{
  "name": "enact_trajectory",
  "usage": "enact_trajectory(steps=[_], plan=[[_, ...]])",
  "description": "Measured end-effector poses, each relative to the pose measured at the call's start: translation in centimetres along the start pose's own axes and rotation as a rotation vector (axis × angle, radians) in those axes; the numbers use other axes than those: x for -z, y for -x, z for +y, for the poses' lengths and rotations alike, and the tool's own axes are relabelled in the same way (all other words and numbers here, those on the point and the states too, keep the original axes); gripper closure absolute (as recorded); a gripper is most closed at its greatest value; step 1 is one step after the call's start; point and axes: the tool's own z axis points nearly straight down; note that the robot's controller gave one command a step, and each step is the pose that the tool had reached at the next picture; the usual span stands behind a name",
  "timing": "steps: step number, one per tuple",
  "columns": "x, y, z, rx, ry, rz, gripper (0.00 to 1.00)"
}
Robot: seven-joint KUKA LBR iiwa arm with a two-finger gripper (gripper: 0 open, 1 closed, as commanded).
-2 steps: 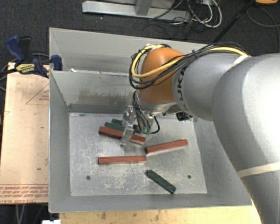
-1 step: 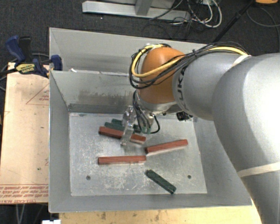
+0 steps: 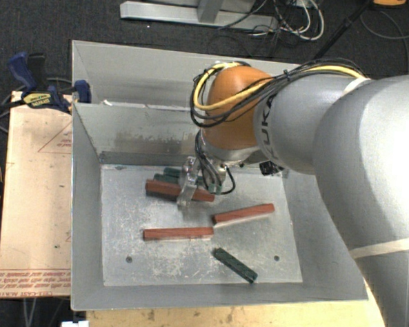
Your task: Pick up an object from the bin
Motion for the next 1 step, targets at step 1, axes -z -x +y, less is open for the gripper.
enact_trajectory(steps=[1], plan=[[1.69,-0.10,-0.04,0.000,-0.002,0.004,1.00]])
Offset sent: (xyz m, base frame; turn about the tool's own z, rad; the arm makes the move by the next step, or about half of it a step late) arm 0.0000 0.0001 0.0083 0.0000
